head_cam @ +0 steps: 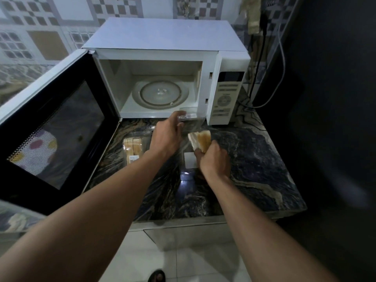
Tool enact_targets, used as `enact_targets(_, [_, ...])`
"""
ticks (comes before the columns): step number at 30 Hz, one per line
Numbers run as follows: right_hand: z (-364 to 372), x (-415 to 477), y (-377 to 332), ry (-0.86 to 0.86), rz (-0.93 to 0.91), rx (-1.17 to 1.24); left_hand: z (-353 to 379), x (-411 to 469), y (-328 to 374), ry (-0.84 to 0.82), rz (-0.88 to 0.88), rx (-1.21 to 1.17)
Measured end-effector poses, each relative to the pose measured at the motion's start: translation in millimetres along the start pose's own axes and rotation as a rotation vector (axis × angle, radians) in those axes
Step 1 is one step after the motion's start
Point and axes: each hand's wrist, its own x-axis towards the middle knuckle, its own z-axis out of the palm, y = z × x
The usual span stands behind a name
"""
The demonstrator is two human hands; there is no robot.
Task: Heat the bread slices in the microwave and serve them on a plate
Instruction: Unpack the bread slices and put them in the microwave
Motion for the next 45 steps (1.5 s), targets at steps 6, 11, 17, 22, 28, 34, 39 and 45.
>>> enact_targets(6, [-27.9,-6.5,14.7,0.070,0.008,0.025,3.6,-22.7,7.5,-0.039,-0.048,-0.010])
enact_targets(11, [-48.7,-11.6,24.3,0.114,0.016,0.001,9.6,-44.6,4.3,-0.043,-0.059,0.000])
enact_targets(17, [-60.2,-13.5,26.8,0.140,-0.004,0.022,17.6,-73.9,-3.9,-0.076,-0.061,0.064])
enact_targets(22, [-65.6,-13.2,21.2,0.141,-0.038,0.034,25.3,-95.2,-4.9,-0.124,-0.125,0.108])
enact_targets(28, [-73.5,-7.5,4.3,0.168,-0.093,0.068,27.2,-93.9,-13.3,-0.051,-0.146,0.108])
enact_targets(34, [-72.5,12.3,-27.0,0.145,-0.186,0.117,26.4,-61.2,-19.9,0.083,-0.232,-0.091])
enact_targets(39, [-64.9,39.0,-62.2,0.098,-0.248,0.098,34.8,-31.0,-38.6,-0.086,-0.237,0.177])
enact_targets(45, [-41.9,77.9,-97.7,0.037,-0.266,0.058,59.5,-3.9,-72.0,-0.285,-0.145,0.359])
